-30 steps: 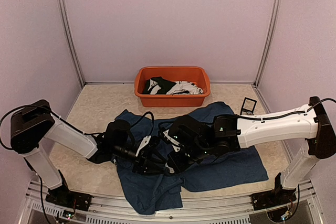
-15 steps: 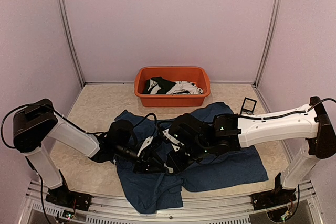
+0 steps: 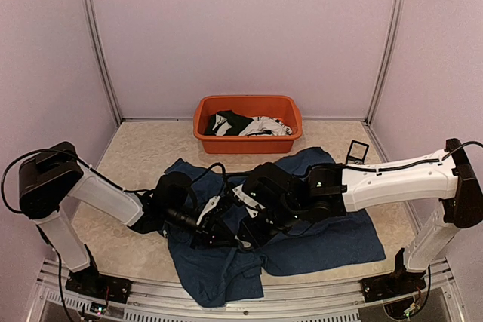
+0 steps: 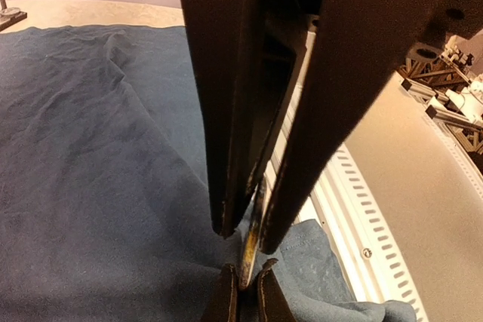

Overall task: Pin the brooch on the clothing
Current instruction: Cross the crumpled clothing at the center of the board, then pin the brooch onto the flattened clothing.

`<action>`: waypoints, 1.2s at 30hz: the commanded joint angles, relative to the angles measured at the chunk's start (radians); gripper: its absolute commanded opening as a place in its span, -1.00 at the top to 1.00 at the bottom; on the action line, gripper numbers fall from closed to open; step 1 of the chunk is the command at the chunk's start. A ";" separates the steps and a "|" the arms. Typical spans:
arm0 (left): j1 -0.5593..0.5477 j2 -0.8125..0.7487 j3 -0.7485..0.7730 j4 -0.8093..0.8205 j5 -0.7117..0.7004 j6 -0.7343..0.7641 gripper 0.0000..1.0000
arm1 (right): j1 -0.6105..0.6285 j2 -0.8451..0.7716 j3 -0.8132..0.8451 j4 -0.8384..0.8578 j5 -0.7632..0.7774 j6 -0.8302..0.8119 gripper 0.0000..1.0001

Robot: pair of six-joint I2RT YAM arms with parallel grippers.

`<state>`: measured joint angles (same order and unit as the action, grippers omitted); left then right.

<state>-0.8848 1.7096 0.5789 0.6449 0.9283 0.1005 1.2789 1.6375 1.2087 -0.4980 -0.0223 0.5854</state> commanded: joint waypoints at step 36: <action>0.042 0.007 -0.159 0.611 0.014 -0.475 1.00 | -0.058 -0.290 -0.478 0.688 -0.069 -0.288 0.36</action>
<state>-0.8562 1.6859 0.4370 1.1473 0.9070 -0.3401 1.2274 1.2972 0.7296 0.1261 -0.0521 0.2996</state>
